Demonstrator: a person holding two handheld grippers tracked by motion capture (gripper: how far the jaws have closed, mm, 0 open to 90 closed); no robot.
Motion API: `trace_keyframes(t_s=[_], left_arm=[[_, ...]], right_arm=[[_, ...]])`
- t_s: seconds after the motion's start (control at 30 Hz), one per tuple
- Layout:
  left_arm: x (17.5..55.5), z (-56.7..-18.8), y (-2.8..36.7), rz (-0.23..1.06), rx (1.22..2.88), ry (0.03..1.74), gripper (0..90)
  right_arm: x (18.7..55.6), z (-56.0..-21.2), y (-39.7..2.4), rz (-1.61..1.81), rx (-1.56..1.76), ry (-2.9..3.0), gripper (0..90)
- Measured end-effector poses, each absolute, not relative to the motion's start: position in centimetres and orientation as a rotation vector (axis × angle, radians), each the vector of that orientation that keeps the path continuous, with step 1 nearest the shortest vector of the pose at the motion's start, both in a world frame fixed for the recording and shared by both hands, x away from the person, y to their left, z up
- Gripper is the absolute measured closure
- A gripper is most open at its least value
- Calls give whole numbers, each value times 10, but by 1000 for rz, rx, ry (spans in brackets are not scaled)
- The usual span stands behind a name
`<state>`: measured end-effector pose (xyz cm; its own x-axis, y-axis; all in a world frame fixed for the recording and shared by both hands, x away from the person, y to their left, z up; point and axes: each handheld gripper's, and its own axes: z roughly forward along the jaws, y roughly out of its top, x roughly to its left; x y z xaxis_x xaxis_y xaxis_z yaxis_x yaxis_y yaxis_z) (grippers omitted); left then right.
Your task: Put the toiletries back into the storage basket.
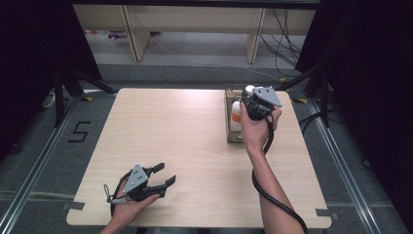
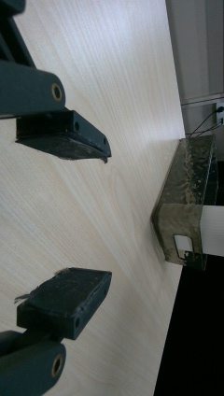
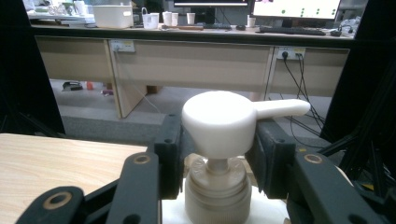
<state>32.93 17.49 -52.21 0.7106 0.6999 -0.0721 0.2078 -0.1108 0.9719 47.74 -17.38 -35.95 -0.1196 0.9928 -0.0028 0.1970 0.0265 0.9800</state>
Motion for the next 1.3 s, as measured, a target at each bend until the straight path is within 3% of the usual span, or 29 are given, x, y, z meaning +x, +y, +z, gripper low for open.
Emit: trace_keyframes(t_s=[0.73, 1.1, 1.3], left_arm=[[329, -522, 173, 489, 1664, 737, 338], [330, -523, 173, 485, 1654, 728, 337], [329, -523, 173, 486, 1655, 730, 337]], right_arm=[[475, -361, -178, 1187, 1286, 1460, 586], [472, -362, -174, 1187, 1279, 1442, 438], [468, -363, -176, 1193, 1284, 1445, 404]])
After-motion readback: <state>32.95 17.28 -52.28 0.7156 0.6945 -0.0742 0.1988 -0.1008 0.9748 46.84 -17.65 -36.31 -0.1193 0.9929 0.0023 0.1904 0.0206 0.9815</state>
